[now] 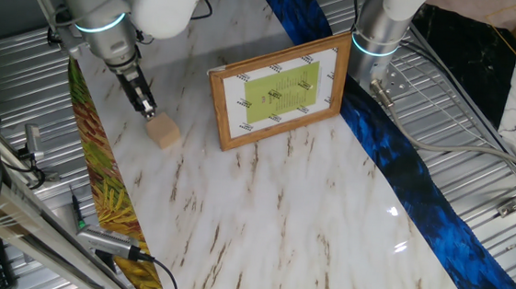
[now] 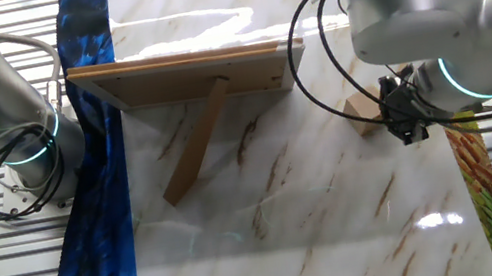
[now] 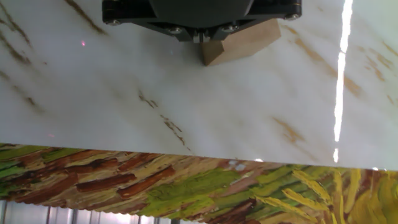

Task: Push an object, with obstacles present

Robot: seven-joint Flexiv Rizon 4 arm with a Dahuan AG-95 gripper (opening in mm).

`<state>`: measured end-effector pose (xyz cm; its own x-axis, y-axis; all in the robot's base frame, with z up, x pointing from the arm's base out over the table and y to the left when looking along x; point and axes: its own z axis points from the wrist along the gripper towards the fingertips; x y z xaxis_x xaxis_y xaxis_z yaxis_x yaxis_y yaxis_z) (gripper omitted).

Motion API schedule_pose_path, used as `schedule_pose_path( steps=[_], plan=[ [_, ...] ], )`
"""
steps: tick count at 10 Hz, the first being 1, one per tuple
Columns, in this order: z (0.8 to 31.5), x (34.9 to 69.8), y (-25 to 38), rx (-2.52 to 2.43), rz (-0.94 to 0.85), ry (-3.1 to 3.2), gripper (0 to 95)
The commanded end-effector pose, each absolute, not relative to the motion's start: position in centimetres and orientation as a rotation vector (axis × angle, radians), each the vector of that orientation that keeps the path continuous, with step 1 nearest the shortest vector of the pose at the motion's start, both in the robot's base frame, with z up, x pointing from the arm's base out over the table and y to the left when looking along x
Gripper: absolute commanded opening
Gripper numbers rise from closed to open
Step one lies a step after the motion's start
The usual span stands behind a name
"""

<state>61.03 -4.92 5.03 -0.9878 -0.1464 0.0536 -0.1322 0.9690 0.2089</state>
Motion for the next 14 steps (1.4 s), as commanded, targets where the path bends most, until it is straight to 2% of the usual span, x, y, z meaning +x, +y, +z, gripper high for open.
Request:
schedule_pose_path(
  steps=[1, 9, 14],
  plan=[
    [5.03, 61.02, -4.96, 0.233, -0.312, -3.046, 0.0],
    [4.89, 60.92, -5.68, 0.296, -0.283, -3.049, 0.0],
    [4.89, 60.92, -5.68, 0.386, -0.327, -3.044, 0.0]
  ],
)
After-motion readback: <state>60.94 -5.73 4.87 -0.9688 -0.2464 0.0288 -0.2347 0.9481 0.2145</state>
